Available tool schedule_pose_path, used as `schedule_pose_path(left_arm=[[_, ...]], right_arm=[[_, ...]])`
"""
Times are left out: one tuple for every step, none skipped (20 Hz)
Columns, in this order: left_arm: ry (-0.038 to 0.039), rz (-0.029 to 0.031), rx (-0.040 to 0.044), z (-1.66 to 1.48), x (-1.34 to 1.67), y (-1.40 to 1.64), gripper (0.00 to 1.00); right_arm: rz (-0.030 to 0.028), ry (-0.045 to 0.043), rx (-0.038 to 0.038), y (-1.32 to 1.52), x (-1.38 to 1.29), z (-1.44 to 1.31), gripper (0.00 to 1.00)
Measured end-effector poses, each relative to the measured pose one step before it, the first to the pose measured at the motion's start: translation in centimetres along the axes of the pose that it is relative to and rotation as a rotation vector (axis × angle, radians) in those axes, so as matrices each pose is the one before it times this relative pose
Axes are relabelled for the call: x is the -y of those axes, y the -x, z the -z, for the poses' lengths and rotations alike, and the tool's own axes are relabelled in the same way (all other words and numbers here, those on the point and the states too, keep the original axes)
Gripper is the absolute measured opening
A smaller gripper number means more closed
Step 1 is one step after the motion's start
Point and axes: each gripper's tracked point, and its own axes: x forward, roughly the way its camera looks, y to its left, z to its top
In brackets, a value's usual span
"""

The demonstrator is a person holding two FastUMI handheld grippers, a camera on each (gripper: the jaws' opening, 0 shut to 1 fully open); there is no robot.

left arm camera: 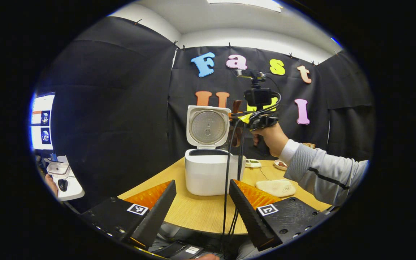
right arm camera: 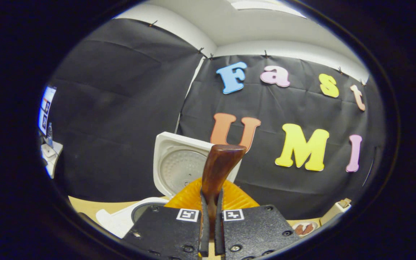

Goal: Close the left gripper, press the button to open the rice cooker; take a wooden spoon from the chopstick holder with the right hand, scoop a spoonful of rice and pour it into the rice cooker, then put the wooden spoon back into the chopstick holder.

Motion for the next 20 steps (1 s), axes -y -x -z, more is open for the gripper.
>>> schedule_pose_path(left_arm=[[0.00174, -0.00019, 0.00386, -0.407, 0.363, -0.403, 0.94], [0.00255, -0.00041, 0.00578, -0.339, 0.336, -0.276, 0.94], [0.00492, 0.00146, 0.00393, -0.393, 0.466, -0.338, 0.94], [0.0038, 0.00228, 0.00279, -0.328, 0.567, -0.415, 0.94], [0.00207, 0.00343, 0.0043, -0.357, 0.653, -0.357, 0.94], [-0.0001, 0.00184, 0.00721, -0.544, 0.7, -0.552, 0.94], [-0.00161, 0.00116, 0.00362, -0.35, 0.667, -0.443, 0.94], [-0.00208, 0.00315, 0.00552, -0.416, 0.8, -0.412, 0.94], [-0.00175, 0.00462, 0.00545, -0.378, 0.551, -0.387, 0.94], [-0.0019, 0.00778, 0.00417, -0.509, 0.84, -0.496, 0.94], [-0.00315, 0.00881, 0.00684, -0.519, 0.924, -0.471, 0.94], [-0.00326, 0.00699, 0.00594, -0.447, 0.858, -0.574, 0.94], [-0.00384, 0.00978, 0.00684, -0.313, 0.844, -0.468, 0.94], [-0.00427, 0.011, 0.00781, -0.411, 0.924, -0.51, 0.94], [-0.00187, 0.00848, 0.00807, -0.311, 0.743, -0.567, 0.94], [-0.00029, 0.00868, 0.00816, -0.37, 0.637, -0.588, 0.94], [0.00277, 0.00749, 0.0099, -0.384, 0.698, -0.651, 0.94], [0.00404, 0.00948, 0.00975, -0.397, 0.725, -0.672, 0.94], [0.00284, 0.01114, 0.00379, -0.1, 0.724, -0.505, 0.94], [0.00228, 0.00615, 0.00531, -0.131, 0.387, -0.544, 0.94]], right_arm=[[0.00149, -0.02137, 0.00383, 0.865, 1.289, -0.43, 0.11], [0.00766, -0.02261, 0.00619, 1.066, 1.303, -0.493, 0.11], [0.00618, -0.02449, 0.00476, 1.259, 1.355, -0.461, 0.11], [0.00172, -0.02256, -0.00311, 1.194, 1.301, -0.432, 0.11], [0.00546, -0.02441, 0.00172, 1.253, 1.306, -0.368, 0.11], [0.00831, -0.01637, -0.00591, 1.153, 1.469, -0.358, 0.11], [0.01022, -0.01578, 0.00178, 1.152, 1.529, -0.433, 0.11], [0.00708, -0.01252, -0.00024, 1.364, 1.466, -0.345, 0.11], [0.01213, -0.01648, 0.00549, 1.293, 1.611, -0.394, 0.11], [0.01943, -0.01201, 0.00635, 1.328, 1.842, -0.428, 0.07], [0.02012, -0.01299, 0.00595, 1.358, 1.928, -0.411, 0.11], [0.01944, -0.00296, 0.00596, 1.28, 1.766, -0.233, 0.11], [0.02252, 0.00028, -0.00201, 1.169, 1.959, 0.033, 0.11], [0.02626, -0.00707, 0.00809, 1.097, 2.006, -0.241, 0.12], [0.02098, 0.00145, -0.0017, 1.008, 1.829, -0.004, 0.11], [0.02517, -0.00168, -0.0028, 0.949, 1.968, 0.092, 0.11], [0.02792, -0.00232, -0.0035, 0.825, 2.059, 0.277, 0.11], [0.02744, -0.00311, -0.00338, 0.623, 1.975, 0.181, 0.11], [0.02539, -0.00378, -0.00439, 0.573, 1.852, 0.41, 0.12], [0.01859, 0.00084, -0.0027, 0.443, 1.612, 0.404, 0.12]])
